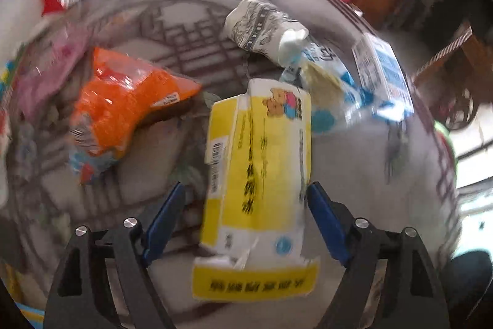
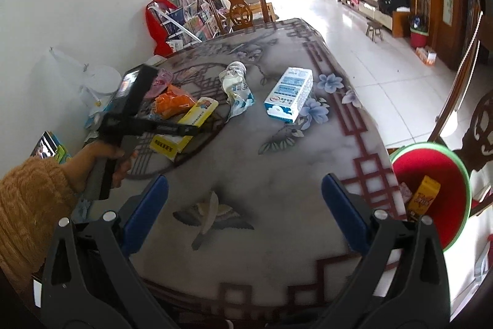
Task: Collect trash
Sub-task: 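Grasp the yellow tissue pack with the left tool and lift it, then grasp the white-blue milk carton with the right tool while the left tool holds the tissue pack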
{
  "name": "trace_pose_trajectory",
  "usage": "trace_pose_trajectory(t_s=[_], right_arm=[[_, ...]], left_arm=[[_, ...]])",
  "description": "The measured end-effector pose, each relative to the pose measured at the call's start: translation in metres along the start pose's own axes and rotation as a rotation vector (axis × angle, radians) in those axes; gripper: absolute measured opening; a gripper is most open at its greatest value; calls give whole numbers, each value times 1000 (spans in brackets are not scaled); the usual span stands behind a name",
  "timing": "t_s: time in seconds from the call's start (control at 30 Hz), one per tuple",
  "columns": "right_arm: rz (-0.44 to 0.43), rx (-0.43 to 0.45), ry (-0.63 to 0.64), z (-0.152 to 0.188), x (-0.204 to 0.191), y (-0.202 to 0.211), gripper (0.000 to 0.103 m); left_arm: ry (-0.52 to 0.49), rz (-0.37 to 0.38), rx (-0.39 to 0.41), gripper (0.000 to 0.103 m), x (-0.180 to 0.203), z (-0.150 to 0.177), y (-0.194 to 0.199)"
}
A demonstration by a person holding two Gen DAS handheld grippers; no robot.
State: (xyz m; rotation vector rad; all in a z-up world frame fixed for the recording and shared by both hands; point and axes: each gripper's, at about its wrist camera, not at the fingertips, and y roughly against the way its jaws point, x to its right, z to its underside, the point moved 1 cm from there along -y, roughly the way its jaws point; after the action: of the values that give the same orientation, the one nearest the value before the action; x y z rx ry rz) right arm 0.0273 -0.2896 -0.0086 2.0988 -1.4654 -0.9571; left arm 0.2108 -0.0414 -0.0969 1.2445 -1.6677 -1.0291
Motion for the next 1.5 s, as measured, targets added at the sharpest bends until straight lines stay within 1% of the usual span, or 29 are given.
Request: trace_pose_trajectory(t_s=[0.03,0.1,0.13,0.17,0.23,0.3,0.37,0.4,0.43,0.5,0.57,0.63,0.67,0.7,0.77,0.83,0.9,1.0,1.03,1.07,1.1,1.13,1.27,1.3,1.37,1.4,1.43,1.5], right_arm=[[4,4,7,0,-1,0,98],[17,0,15,1,-2,-2,98],[21,-3,16,1,-2,-2,98],[22,-5,14,1,0,-3,98],[21,-7,2,0,1,-4,98],[25,-7,-5,0,2,-5,98],[37,-8,3,1,1,-6,98],[52,-13,15,1,-1,-7,98],[62,-17,25,1,-3,-9,98],[87,-25,51,2,-8,-14,98],[118,-32,83,3,-14,-18,98],[147,-44,116,5,-19,-21,98],[163,-53,134,7,-21,-23,98],[177,-64,155,8,-24,-26,98],[195,-77,178,10,-27,-30,98],[214,-87,181,10,-28,-33,98],[223,-103,160,7,-26,-38,98],[175,-157,90,-3,-18,-57,98],[156,-165,70,-6,-16,-62,98],[116,-172,27,-15,-11,-72,98],[98,-174,-3,-21,-6,-79,98],[98,-180,-41,-29,1,-89,98],[156,-209,-202,-62,38,-136,98],[197,-213,-227,-71,46,-149,98],[292,-208,-212,-88,54,-171,98],[320,-205,-195,-94,54,-179,98],[338,-206,-184,-99,54,-187,98],[342,-218,-210,-107,58,-203,98]], left_arm=[[27,7,-5,77,2,-4,-6],[81,25,3,71,-6,1,-9],[118,54,7,63,-8,7,-10],[138,68,17,56,-9,15,-10],[151,92,38,50,-12,27,-1],[174,110,89,49,-17,44,15],[242,175,181,48,-27,73,41],[272,197,205,48,-33,83,47],[315,209,238,48,-37,101,59],[361,192,281,48,-37,128,72],[416,131,325,49,-38,158,84],[477,94,358,49,-40,180,88],[504,88,363,49,-43,187,86],[517,86,359,49,-45,190,81],[500,75,332,49,-43,188,73],[483,69,354,49,-39,188,77],[460,66,361,50,-37,179,80],[433,59,371,50,-35,178,82],[433,65,372,51,-36,173,83],[435,74,374,51,-36,172,84],[437,80,377,51,-37,173,85],[439,85,383,52,-38,173,87],[457,110,394,53,-45,173,89],[463,115,395,53,-46,173,89],[478,122,400,53,-50,173,90],[481,123,402,53,-51,173,90],[484,124,405,53,-52,172,91],[483,120,408,54,-53,172,91]])
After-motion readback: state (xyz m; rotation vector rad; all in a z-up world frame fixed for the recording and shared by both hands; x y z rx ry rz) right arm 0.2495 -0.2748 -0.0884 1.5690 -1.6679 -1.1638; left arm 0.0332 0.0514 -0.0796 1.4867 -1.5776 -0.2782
